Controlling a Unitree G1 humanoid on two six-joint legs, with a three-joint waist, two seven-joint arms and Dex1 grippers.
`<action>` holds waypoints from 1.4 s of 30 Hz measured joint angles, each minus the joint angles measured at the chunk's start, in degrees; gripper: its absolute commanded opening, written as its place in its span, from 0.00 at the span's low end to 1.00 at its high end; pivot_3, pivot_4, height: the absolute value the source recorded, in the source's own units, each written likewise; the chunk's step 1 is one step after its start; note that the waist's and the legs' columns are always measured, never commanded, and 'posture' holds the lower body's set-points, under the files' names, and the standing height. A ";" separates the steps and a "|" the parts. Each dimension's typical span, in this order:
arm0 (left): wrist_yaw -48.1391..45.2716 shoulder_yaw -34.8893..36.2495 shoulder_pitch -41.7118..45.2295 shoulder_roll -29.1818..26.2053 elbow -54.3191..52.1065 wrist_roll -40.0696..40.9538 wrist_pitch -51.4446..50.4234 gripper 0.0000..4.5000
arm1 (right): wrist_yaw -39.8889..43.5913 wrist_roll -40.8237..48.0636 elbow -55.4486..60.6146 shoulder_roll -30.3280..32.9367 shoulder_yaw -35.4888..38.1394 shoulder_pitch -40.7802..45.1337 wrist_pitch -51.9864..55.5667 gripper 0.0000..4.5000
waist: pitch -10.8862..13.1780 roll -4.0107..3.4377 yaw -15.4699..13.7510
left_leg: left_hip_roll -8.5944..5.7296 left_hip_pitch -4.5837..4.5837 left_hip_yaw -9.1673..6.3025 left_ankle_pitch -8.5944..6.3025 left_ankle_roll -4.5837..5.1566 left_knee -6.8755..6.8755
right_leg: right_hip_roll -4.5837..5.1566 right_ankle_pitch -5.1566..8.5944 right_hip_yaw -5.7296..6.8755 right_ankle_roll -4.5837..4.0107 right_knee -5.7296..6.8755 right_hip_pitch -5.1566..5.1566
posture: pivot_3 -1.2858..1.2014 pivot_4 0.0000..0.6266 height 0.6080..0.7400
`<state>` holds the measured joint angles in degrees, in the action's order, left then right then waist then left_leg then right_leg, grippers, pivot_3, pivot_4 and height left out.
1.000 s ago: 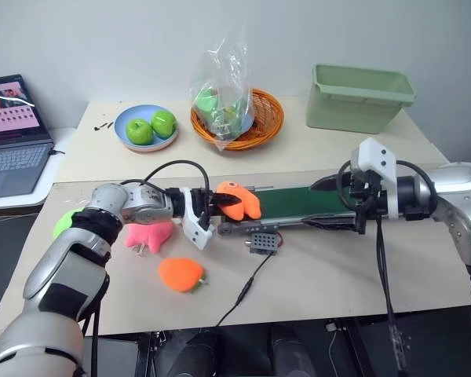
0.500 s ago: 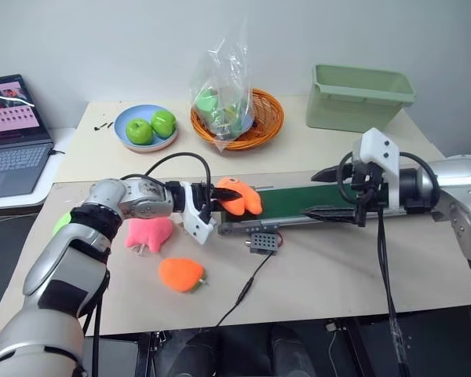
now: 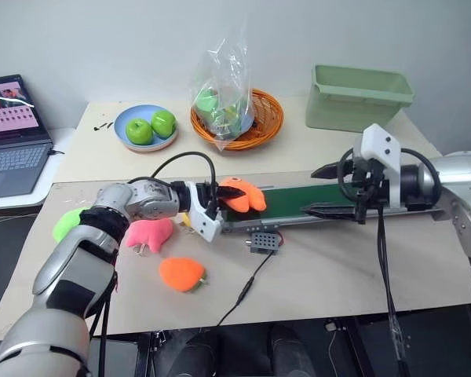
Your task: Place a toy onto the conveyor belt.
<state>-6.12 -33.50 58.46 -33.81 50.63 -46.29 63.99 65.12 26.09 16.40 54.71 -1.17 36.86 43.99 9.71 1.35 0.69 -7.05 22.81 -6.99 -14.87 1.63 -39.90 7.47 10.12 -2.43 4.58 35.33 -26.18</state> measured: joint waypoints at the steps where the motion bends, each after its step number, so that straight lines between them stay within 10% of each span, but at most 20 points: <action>1: -0.09 0.00 0.00 0.27 0.15 0.12 -0.07 0.32 | -0.01 0.00 0.00 0.00 0.00 0.00 0.00 1.00 | 0.00 0.00 -0.03 | 0.00 0.01 0.00 0.00 0.00 0.00 | 0.00 0.00 0.00 0.01 0.00 0.00 | 0.52 0.24 1.00; 11: -0.35 -0.06 -0.01 0.81 3.13 0.57 -0.10 0.32 | -0.18 0.01 0.03 0.02 0.00 0.00 0.02 1.00 | 0.00 0.00 0.00 | 0.00 0.02 0.01 0.00 0.00 -0.01 | 0.00 -0.02 0.00 0.03 0.00 -0.01 | 0.52 0.24 1.00; 20: -1.28 -0.15 -0.01 1.40 4.50 0.73 1.21 0.98 | -0.24 0.01 0.03 0.08 0.00 0.00 0.03 1.00 | 0.00 0.00 0.01 | 0.00 0.04 0.01 -0.01 0.01 -0.02 | 0.00 -0.04 0.00 0.05 0.03 -0.01 | 0.52 0.24 1.00; 33: -10.88 0.95 -1.44 -1.59 3.78 9.95 3.29 0.99 | -0.21 -0.25 -1.06 0.07 -0.37 0.24 -0.10 1.00 | -0.02 0.00 0.14 | 0.01 0.03 0.07 -0.02 0.03 -0.03 | 0.02 -0.04 -0.01 0.05 0.25 -0.08 | 0.52 0.24 1.00; 38: -27.32 5.58 -5.92 -4.15 0.12 29.01 -4.75 0.99 | 0.26 -0.40 -1.97 0.16 -0.47 0.44 -0.77 1.00 | -0.03 -0.02 0.18 | 0.01 0.02 0.13 -0.22 0.37 -0.14 | 0.05 -0.03 0.00 0.05 0.48 -0.18 | 0.52 0.24 1.00; 42: -46.57 13.43 -12.94 -4.50 -15.46 55.47 -34.32 0.99 | 1.14 -1.33 -3.90 0.68 -0.72 1.10 -2.56 1.00 | -0.02 -0.03 0.41 | 0.01 0.06 0.14 -0.34 0.58 -0.30 | 0.06 -0.03 0.02 0.06 0.55 -0.19 | 0.52 0.24 1.00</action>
<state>-52.68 -20.07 45.52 -38.31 35.17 9.18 29.67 66.26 24.76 12.49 55.39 -1.89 37.96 41.43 9.69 1.32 1.10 -7.04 22.86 -6.85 -15.22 2.20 -40.20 7.53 10.10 -2.42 4.63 35.89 -26.37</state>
